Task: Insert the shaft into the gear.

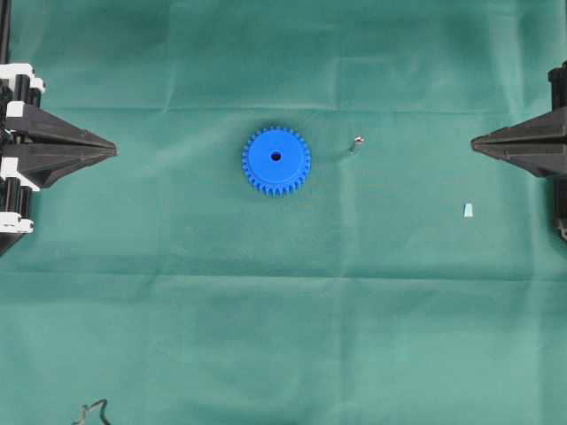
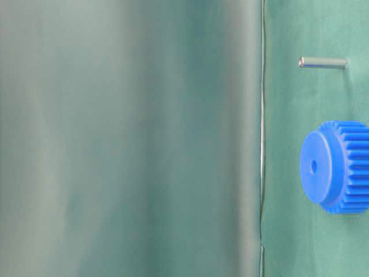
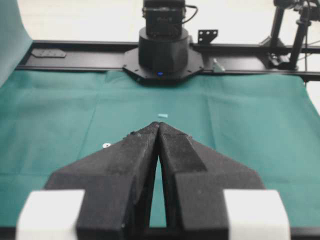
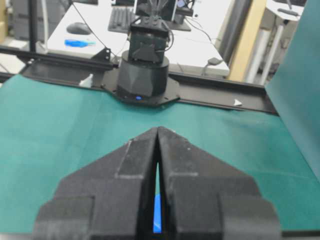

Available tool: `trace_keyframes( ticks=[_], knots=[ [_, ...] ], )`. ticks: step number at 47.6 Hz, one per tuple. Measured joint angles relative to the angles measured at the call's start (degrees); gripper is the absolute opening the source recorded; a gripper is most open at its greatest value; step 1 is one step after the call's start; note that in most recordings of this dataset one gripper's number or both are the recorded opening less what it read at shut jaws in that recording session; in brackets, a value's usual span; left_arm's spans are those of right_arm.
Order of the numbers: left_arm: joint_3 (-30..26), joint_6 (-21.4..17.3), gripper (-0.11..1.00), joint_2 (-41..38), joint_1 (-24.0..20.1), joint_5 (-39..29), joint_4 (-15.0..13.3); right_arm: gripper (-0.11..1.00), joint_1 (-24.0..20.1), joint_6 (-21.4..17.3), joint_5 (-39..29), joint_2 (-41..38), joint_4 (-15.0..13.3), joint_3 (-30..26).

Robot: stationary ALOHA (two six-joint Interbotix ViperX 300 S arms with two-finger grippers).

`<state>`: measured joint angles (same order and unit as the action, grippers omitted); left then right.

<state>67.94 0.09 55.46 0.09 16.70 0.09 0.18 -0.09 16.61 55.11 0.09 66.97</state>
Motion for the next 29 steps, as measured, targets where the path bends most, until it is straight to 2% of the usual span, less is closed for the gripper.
trace_keyframes(
  ticks=[10, 18, 29],
  knots=[
    [-1.4, 0.6, 0.0, 0.0, 0.0, -4.1, 0.5, 0.03, 0.0, 0.2, -2.5, -0.6, 0.0, -0.2],
    [-1.5, 0.6, 0.0, 0.4, 0.0, -4.6, 0.5, 0.03, 1.4, 0.0, -5.3, -1.5, 0.4, -2.0],
    [-1.5, 0.5, 0.0, 0.5, 0.0, -4.6, 0.6, 0.03, 4.5, 0.0, -7.6, -7.8, 0.9, -5.0]
  ],
)
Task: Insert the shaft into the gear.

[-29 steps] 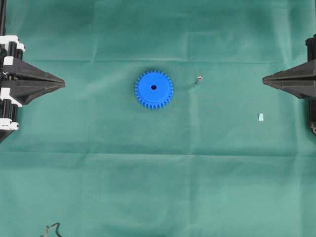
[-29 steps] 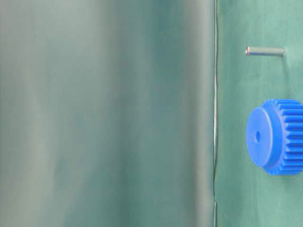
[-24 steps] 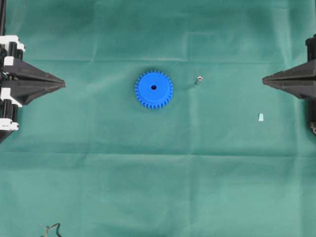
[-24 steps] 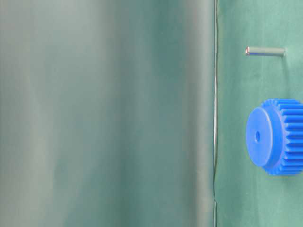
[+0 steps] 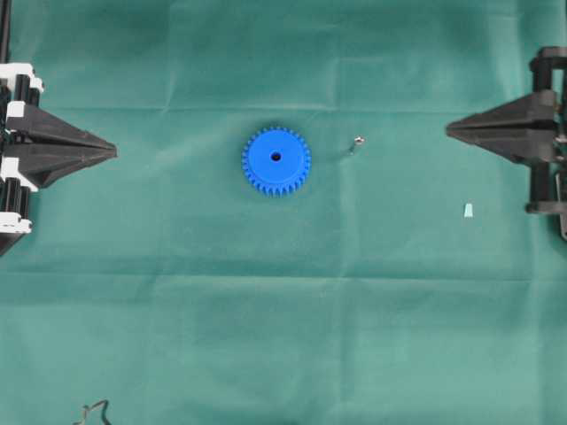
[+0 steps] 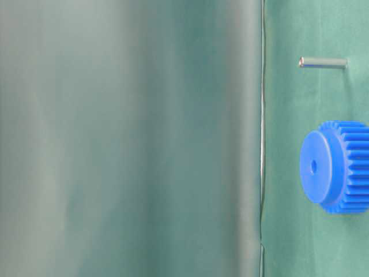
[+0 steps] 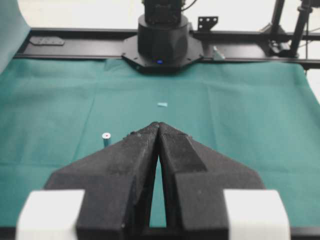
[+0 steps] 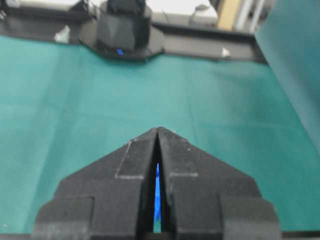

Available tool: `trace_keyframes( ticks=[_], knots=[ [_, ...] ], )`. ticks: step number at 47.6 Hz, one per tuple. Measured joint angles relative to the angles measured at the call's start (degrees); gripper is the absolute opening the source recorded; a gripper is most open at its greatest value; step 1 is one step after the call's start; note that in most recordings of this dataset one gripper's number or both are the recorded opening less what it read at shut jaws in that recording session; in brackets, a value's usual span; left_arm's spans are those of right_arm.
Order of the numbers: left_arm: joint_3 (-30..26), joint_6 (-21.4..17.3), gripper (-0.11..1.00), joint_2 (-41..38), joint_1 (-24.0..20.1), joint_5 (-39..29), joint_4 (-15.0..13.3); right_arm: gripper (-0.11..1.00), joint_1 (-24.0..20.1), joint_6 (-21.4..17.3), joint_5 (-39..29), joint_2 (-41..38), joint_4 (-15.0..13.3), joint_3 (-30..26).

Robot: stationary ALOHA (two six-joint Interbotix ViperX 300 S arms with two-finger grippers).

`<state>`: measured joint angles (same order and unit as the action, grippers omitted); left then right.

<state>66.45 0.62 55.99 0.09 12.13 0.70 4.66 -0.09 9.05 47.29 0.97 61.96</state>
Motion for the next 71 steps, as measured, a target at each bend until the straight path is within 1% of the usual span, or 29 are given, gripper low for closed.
trace_keyframes(
  ticks=[5, 8, 11, 19, 20, 21, 22, 28, 33, 38, 46, 60, 66, 69, 71],
  knots=[
    [0.0, 0.0, 0.0, -0.1, 0.0, -0.2, 0.0, 0.05, 1.7, -0.2, 0.1, -4.1, 0.0, -0.9],
    [0.0, 0.0, 0.0, 0.0, 0.0, -0.2, 0.0, 0.15, 2.5, -0.5, 0.4, -6.9, 0.1, -1.2],
    [0.0, 0.0, 0.0, 0.0, 0.0, -0.2, -0.1, 0.3, 3.0, -0.9, 1.0, -9.6, 0.2, -1.6],
    [0.0, 0.0, 0.0, 0.0, 0.0, -0.4, 0.0, 0.82, 3.6, -1.1, 1.8, -18.7, 0.2, -3.4],
    [0.0, 0.0, 0.0, 0.0, 0.0, -0.4, 0.0, 0.87, 3.7, -1.1, 2.0, -20.0, 0.2, -3.7],
    [-0.1, 0.0, 0.0, 0.0, 0.0, -0.4, 0.0, 0.89, 3.7, -1.1, 2.1, -21.1, 0.2, -4.0],
    [-0.1, 0.1, 0.0, 0.0, 0.1, -0.4, 0.0, 0.89, 3.8, -1.1, 2.2, -22.4, 0.2, -4.2],
    [-0.1, 0.0, 0.0, 0.0, 0.0, -0.4, 0.0, 0.8, 4.7, -1.2, 3.7, -29.5, 0.3, -5.4],
    [0.0, 0.0, 0.0, 0.0, 0.0, -0.4, 0.0, 0.8, 5.4, -1.2, 5.4, -34.8, 0.7, -6.1],
    [0.0, 0.0, 0.0, 0.0, 0.0, -0.4, 0.0, 0.8, 6.3, -1.2, 6.9, -38.2, 1.1, -6.2],
    [0.0, 0.0, 0.0, -0.1, 0.0, -0.4, 0.0, 0.8, 7.9, -1.3, 8.5, -42.1, 1.7, -6.2],
    [0.0, 0.0, 0.0, -0.1, 0.0, -0.4, 0.0, 0.77, 8.6, -1.2, 9.3, -46.1, 1.8, -6.2],
    [0.0, 0.0, 0.0, -0.1, 0.0, -0.5, 0.0, 0.7, 8.6, -1.2, 10.0, -46.1, 1.8, -6.2],
    [0.0, 0.0, 0.0, -0.1, 0.0, -0.5, 0.1, 0.6, 8.6, -1.2, 10.3, -46.1, 1.8, -6.2],
    [0.0, 0.0, 0.0, -0.1, 0.0, -0.5, 0.0, 0.5, 8.6, -1.3, 10.4, -46.1, 1.8, -6.2]
  ],
)
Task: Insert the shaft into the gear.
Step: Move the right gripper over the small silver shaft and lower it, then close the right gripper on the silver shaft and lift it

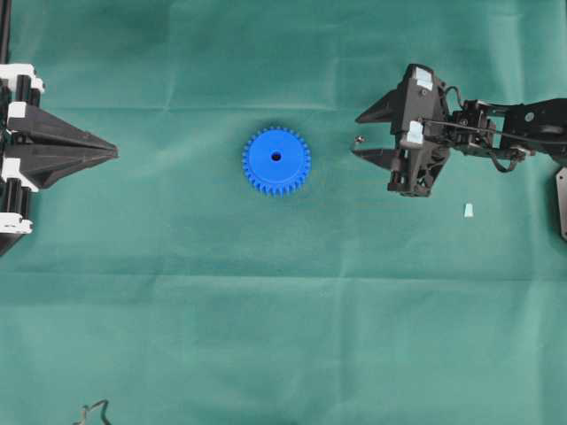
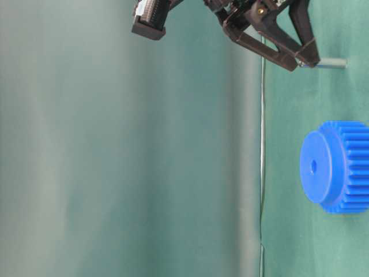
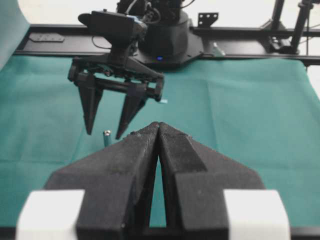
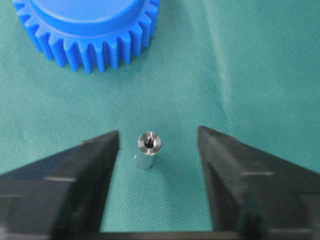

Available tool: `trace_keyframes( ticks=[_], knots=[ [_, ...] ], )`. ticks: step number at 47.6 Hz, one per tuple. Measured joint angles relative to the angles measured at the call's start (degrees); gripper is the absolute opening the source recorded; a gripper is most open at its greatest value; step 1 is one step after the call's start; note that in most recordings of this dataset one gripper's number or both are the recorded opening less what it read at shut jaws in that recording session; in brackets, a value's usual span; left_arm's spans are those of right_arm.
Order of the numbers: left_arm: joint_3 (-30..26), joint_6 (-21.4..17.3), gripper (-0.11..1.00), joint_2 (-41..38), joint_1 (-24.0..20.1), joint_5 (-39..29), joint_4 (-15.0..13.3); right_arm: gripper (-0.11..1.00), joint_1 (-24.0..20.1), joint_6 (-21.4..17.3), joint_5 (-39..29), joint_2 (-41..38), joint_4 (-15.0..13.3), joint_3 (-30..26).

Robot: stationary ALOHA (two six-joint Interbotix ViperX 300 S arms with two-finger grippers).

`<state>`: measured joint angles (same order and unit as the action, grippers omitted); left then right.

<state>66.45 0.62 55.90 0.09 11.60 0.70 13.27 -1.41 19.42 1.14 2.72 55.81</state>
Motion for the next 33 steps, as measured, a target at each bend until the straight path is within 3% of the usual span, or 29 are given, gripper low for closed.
trace_keyframes(
  ticks=[6, 8, 25, 33],
  knots=[
    [0.0, 0.0, 0.0, 0.0, 0.0, -0.5, 0.0, 0.22, 0.1, 0.1, -0.2, 0.0, 0.0, 0.0],
    [0.0, 0.0, 0.0, 0.0, 0.0, -0.7, 0.0, 0.17, 0.0, -0.2, -0.3, -0.1, -0.1, 0.0],
    [0.0, 0.0, 0.0, 0.0, 0.0, -1.2, 0.1, 0.17, -0.3, 0.0, -1.3, 0.2, -0.1, -0.4],
    [0.0, 0.0, 0.0, 0.0, 0.0, -1.2, 0.1, 0.17, -0.3, 0.1, -7.0, 3.9, -0.1, -2.0]
  ],
)
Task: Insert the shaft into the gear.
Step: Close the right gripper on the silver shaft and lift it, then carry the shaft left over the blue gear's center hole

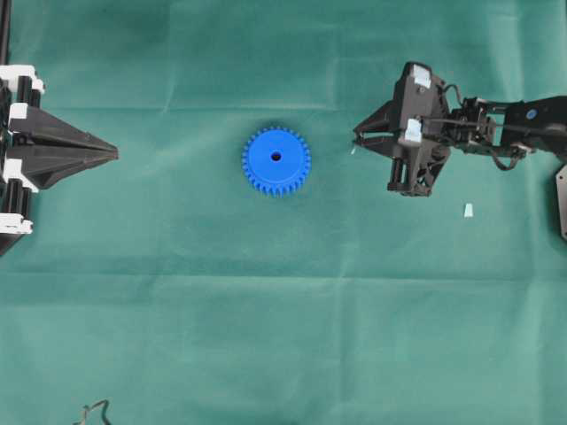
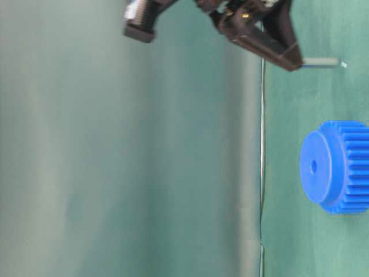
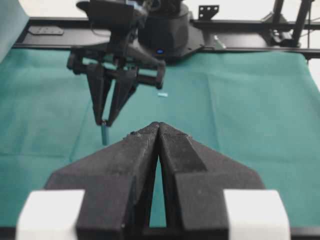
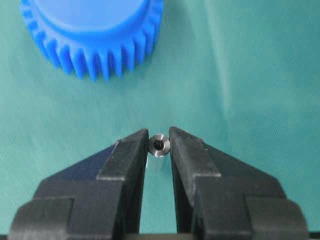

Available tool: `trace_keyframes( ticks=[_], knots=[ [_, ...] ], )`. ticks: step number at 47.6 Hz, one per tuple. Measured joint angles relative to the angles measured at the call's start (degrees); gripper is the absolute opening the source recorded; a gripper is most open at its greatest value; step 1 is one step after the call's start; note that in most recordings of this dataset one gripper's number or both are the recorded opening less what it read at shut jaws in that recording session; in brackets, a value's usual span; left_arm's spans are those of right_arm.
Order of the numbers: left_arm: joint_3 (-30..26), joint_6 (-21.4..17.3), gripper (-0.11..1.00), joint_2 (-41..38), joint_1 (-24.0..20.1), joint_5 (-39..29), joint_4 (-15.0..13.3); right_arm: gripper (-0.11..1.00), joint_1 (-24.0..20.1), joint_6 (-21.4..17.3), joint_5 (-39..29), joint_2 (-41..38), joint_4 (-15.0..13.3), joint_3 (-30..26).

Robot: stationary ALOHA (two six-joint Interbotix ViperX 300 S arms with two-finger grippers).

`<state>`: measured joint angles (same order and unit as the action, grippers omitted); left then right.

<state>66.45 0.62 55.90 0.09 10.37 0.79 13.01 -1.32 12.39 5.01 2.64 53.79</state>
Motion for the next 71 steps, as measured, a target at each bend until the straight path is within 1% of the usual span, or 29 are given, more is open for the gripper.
trace_keyframes(
  ticks=[9, 13, 17, 24, 28, 33, 46, 53, 61, 71],
  knots=[
    [0.0, 0.0, 0.0, 0.0, 0.0, 0.0, 0.0, 0.17, -0.1, 0.3, -10.4, 7.3, -0.1, -3.1],
    [0.0, 0.0, 0.0, 0.0, 0.0, 0.0, -0.1, 0.17, -0.1, 0.3, -13.2, 9.8, -0.1, -3.7],
    [0.0, 0.0, 0.0, 0.0, 0.0, 0.0, 0.0, 0.17, -0.2, 0.3, -14.3, 11.2, -0.2, -3.8],
    [0.0, 0.0, 0.0, 0.1, 0.0, 0.0, 0.0, 0.17, -0.4, 0.3, -14.5, 11.4, -0.2, -4.0],
    [0.0, 0.0, 0.0, 0.0, 0.0, 0.0, 0.0, 0.17, -1.0, 0.2, -14.0, 10.6, -0.2, -4.8],
    [0.0, 0.0, 0.0, 0.0, 0.0, 0.0, -0.1, 0.17, -2.0, 0.1, -12.9, 8.1, -0.2, -7.2],
    [-0.1, 0.0, 0.0, 0.0, 0.0, 0.0, -0.1, 0.17, -5.4, 0.1, -12.4, -0.9, -0.2, -16.6],
    [0.0, 0.0, 0.0, 0.1, 0.0, 0.0, -0.1, 0.17, -6.3, 0.2, -12.3, -4.7, -0.2, -20.3],
    [0.0, 0.0, 0.0, 0.0, 0.0, 0.0, -0.1, 0.17, -6.3, 0.2, -12.2, -5.9, -0.2, -21.6],
    [0.0, 0.0, 0.0, 0.0, 0.0, 0.0, -0.1, 0.17, -6.3, 0.2, -12.2, -6.0, -0.2, -21.7]
  ],
)
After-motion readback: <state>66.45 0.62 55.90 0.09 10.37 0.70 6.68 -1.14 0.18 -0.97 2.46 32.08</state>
